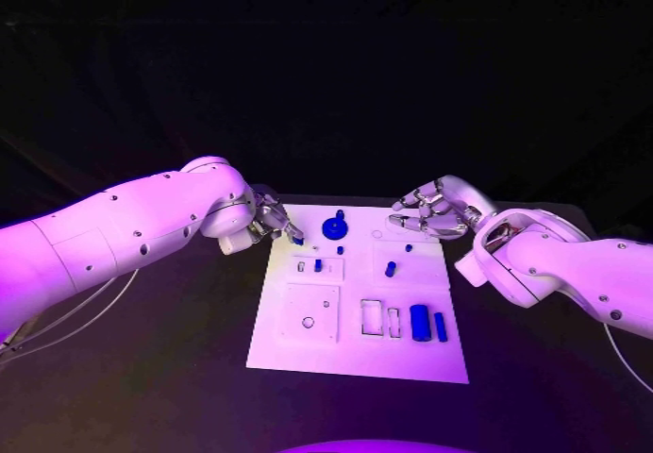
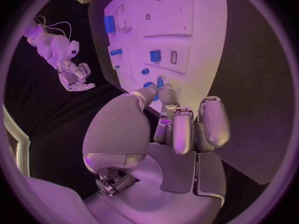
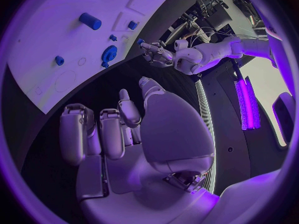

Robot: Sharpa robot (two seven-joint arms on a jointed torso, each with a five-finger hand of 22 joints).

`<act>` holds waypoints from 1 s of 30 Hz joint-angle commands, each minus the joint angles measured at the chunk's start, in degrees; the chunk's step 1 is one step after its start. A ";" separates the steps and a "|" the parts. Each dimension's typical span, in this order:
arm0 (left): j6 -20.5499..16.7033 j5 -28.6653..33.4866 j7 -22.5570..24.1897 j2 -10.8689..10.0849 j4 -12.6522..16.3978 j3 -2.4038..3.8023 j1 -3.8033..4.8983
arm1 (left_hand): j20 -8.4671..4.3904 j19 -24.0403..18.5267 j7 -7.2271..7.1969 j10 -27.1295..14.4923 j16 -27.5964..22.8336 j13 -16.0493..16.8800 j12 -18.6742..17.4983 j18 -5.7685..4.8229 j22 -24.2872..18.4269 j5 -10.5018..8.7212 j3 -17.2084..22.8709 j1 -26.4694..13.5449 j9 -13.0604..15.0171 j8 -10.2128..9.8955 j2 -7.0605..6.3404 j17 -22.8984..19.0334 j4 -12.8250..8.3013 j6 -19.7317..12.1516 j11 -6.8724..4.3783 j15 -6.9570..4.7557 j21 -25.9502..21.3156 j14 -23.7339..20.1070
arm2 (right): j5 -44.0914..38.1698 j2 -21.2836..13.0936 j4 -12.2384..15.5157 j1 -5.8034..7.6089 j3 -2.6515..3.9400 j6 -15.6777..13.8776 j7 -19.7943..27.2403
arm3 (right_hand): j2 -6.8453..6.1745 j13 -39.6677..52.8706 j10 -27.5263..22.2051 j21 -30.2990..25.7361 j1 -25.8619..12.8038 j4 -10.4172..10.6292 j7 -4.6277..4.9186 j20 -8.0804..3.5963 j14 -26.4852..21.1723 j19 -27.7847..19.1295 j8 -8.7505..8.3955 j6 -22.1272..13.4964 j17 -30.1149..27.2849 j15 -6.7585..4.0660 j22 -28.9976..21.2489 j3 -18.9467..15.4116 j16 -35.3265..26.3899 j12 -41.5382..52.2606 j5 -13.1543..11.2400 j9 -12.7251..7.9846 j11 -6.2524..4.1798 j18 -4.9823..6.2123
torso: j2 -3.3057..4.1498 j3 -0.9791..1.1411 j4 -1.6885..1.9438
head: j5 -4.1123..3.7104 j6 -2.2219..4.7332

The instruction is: Assemble the parts on the task board

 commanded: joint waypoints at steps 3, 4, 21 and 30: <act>-5.75 0.14 -0.32 -1.84 4.03 -0.12 -0.46 | -0.02 0.46 -1.31 0.67 -0.21 -0.23 -0.17 -0.17 0.17 0.21 7.40 -1.15 0.39 0.61 -0.30 6.44 -6.17 1.72 -0.13 -0.49 0.22 3.57 | -0.13 -0.12 0.15 -0.03 0.00 0.49 0.31 | 0.42 0.08 -0.14 -0.17 -0.03 0.24 -0.08 0.03 2.92 -0.20 0.23 0.13 3.25 -0.48 8.07 -0.03 -0.38 -0.13 0.39 0.07 -0.28 1.19 | -0.27 0.05 0.22 | 0.04 -0.25; -6.06 -0.72 -0.29 -2.15 4.51 -0.15 -0.73 | -0.05 0.48 -1.32 0.73 -0.21 -0.35 -0.30 -0.18 0.22 0.20 7.96 -1.47 0.53 0.76 -0.49 6.44 -6.36 1.72 -0.15 -0.52 0.24 3.57 | -0.14 -0.15 0.17 -0.03 0.00 0.49 0.31 | 0.42 0.08 -0.14 -0.17 -0.03 0.24 -0.08 0.03 2.92 -0.20 0.23 0.13 3.25 -0.48 8.07 -0.03 -0.38 -0.13 0.39 0.07 -0.28 1.19 | -0.28 0.07 0.22 | 0.12 -0.28; -7.69 -11.80 0.36 -2.83 7.63 -0.51 -3.69 | -0.21 0.81 -1.69 2.07 -0.18 0.56 0.49 -0.31 0.89 0.18 10.52 -3.18 1.38 1.81 -1.59 6.50 -7.44 2.13 -0.48 -0.79 0.61 3.59 | -0.81 -0.21 0.19 -0.03 0.00 0.49 0.35 | 0.41 0.09 -0.12 -0.13 -0.07 0.26 -0.08 0.02 2.93 -0.17 0.25 0.15 3.27 -0.48 8.10 -0.05 -0.37 -0.11 0.42 0.08 -0.28 1.17 | -0.16 0.04 0.15 | 0.15 -0.56; -6.31 -14.33 -0.03 -2.15 7.80 -0.63 -4.37 | -0.24 0.90 -1.78 2.34 -0.18 0.65 0.59 -0.35 1.08 0.18 10.85 -3.59 1.58 2.04 -1.74 6.50 -7.52 2.24 -0.56 -0.85 0.71 3.59 | -0.83 -0.20 0.19 -0.03 0.00 0.49 0.39 | 0.41 0.09 -0.12 -0.13 -0.07 0.26 -0.08 0.02 2.93 -0.17 0.25 0.15 3.27 -0.48 8.10 -0.05 -0.37 -0.11 0.42 0.08 -0.28 1.17 | -0.24 0.08 0.14 | 0.12 -0.72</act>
